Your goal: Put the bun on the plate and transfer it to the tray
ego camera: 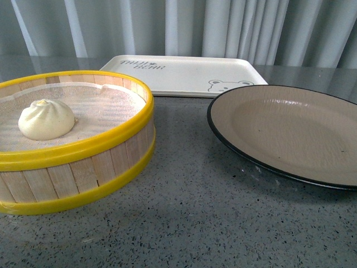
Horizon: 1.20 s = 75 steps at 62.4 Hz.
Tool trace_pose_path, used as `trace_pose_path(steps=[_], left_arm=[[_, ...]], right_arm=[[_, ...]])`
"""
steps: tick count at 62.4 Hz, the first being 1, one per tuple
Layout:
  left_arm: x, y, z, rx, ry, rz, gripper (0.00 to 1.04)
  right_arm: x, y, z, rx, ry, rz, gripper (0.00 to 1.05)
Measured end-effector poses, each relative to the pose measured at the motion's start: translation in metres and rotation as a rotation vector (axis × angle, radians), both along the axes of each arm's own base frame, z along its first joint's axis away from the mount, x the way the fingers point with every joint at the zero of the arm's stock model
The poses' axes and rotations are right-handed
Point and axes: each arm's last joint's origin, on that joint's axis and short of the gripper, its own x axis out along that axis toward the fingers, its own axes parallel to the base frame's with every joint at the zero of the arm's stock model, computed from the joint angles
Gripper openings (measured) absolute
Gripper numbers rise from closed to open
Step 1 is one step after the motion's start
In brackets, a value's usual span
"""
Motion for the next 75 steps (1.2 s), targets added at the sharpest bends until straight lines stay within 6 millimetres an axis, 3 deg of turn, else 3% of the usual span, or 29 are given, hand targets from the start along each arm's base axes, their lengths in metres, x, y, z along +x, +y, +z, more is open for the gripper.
trace_pose_path(steps=[75], left_arm=[[0.0,0.0,0.0001,0.0,0.0,0.0,0.98]], right_arm=[[0.0,0.0,0.0,0.0,0.0,0.0,0.96]])
